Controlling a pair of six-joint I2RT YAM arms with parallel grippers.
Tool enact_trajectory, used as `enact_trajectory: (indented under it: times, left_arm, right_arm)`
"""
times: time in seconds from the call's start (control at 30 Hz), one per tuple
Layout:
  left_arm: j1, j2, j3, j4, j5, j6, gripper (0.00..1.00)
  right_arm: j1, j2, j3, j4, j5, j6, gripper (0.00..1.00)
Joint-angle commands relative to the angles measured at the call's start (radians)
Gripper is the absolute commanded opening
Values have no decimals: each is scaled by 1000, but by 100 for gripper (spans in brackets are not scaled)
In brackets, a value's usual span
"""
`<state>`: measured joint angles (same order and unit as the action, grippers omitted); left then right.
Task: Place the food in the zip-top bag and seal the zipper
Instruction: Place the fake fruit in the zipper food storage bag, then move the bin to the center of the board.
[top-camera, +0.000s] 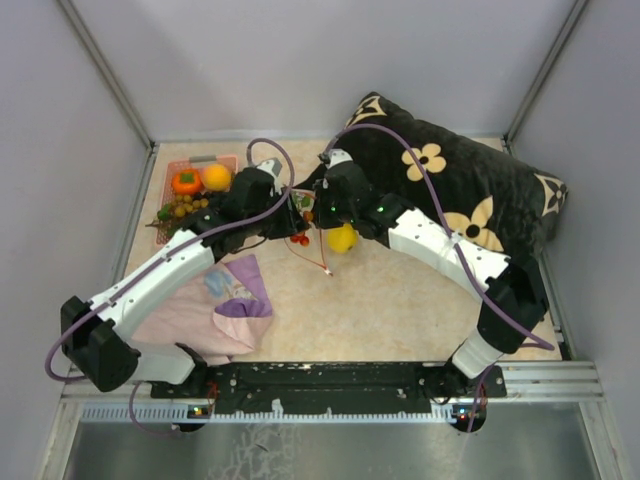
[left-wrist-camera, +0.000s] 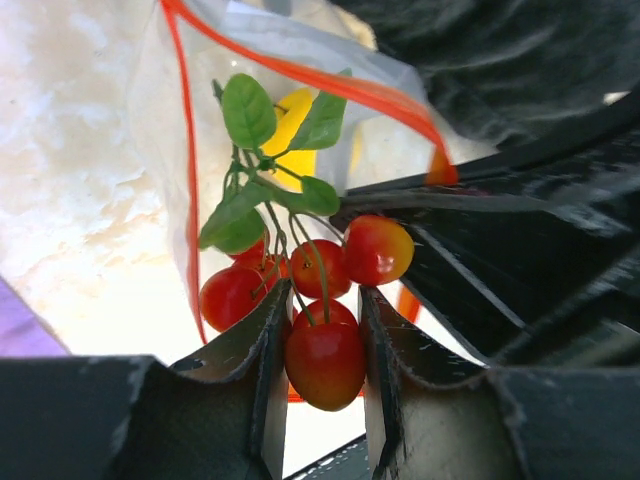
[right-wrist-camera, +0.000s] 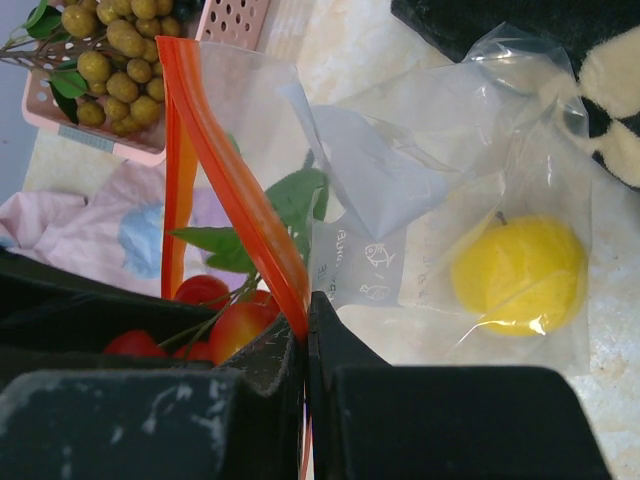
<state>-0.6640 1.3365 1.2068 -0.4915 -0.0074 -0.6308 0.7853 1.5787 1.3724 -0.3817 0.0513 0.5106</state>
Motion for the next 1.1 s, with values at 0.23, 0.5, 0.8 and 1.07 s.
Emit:
enact_trajectory:
  times: [0.23, 0.5, 0.8, 1.07]
  left_arm:
    - [-8, 48, 55, -95, -158, 79, 37]
    - [-8, -34, 99, -104, -87, 67, 64]
    - [-6, -147, 28, -197, -103, 1, 69]
    - [-6, -128, -97, -124, -99, -11, 64]
  right_arm:
    - [9, -76, 6, 47, -7, 19, 0]
    - [9, -85, -4, 46, 15, 28, 0]
    - [10, -89, -17, 56, 22, 38, 0]
    - [9, -83, -22, 59, 12, 39, 0]
